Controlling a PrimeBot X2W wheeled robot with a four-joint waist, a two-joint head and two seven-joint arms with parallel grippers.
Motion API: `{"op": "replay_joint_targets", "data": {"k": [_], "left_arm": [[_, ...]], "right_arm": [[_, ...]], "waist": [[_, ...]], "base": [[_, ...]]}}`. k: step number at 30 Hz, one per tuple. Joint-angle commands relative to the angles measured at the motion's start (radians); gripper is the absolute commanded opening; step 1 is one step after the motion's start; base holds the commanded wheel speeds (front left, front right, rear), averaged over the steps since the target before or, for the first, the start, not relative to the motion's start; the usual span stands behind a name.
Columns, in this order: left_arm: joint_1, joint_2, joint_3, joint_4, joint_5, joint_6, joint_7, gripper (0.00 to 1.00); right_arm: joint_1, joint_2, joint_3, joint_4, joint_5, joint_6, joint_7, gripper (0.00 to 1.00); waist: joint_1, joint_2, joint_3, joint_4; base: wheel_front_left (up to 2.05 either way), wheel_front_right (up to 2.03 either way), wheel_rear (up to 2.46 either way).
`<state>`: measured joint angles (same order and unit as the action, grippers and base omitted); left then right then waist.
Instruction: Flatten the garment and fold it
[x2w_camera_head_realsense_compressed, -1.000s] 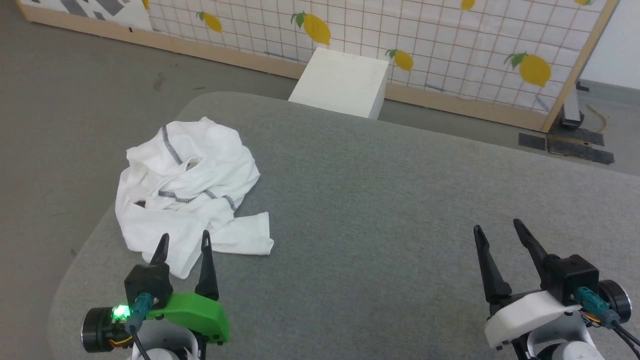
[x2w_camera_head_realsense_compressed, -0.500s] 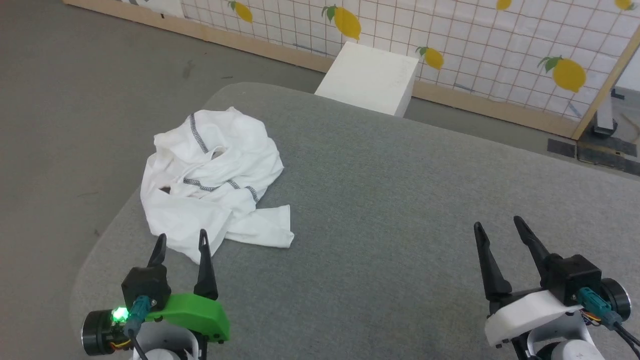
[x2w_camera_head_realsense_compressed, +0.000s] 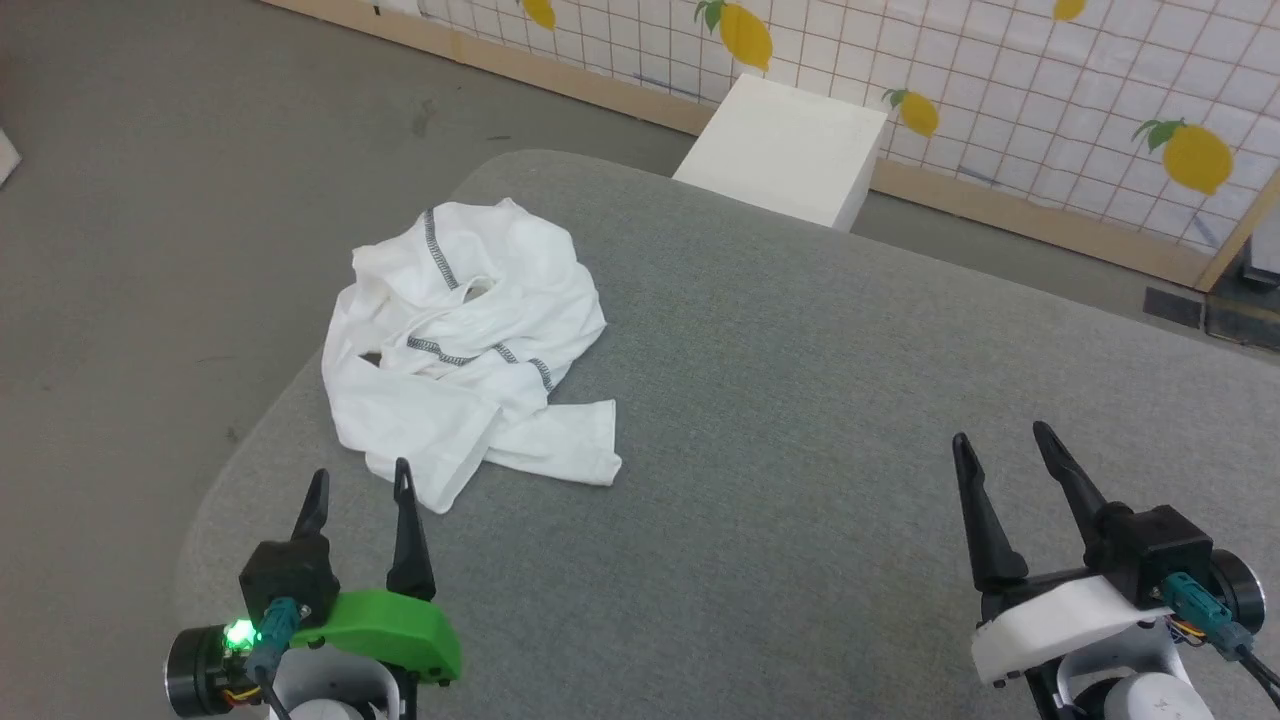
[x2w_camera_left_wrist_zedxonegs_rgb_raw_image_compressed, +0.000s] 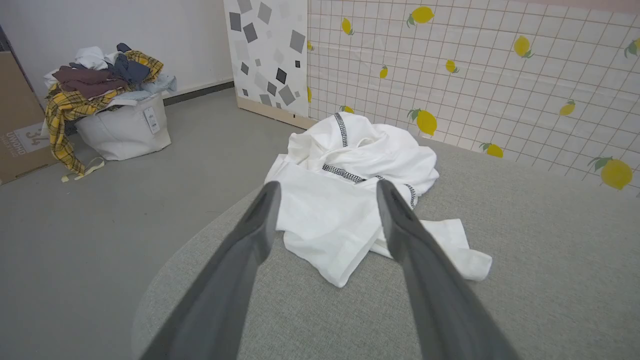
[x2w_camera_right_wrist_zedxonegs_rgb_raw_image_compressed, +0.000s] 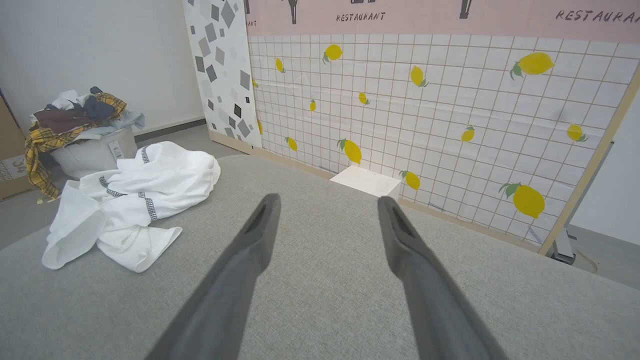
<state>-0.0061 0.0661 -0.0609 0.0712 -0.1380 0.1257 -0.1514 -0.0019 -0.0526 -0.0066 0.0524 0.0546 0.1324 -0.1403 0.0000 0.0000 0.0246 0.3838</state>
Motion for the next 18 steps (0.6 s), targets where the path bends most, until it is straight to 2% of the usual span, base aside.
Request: {"op": "replay_joint_targets", "data": {"k": [1,18], "left_arm": [[-0.012,0.004,-0.003,0.005,-0.007,0.009,-0.011,1.00],[-0.010,0.003,-0.005,0.024,-0.034,0.033,-0.046,1.00]], "right_arm": [[-0.017,0.001,-0.002,0.003,0.007,-0.001,-0.011,1.00],[-0.022,0.002,-0.005,0.008,0.020,-0.001,-0.040,1.00]], "waist": [[0.0000,0.0000,0.002,0.010],[0.0000,0.0000,0.002,0.079]], "base": [[0.00,0.00,0.00],[0.00,0.00,0.00]]}}
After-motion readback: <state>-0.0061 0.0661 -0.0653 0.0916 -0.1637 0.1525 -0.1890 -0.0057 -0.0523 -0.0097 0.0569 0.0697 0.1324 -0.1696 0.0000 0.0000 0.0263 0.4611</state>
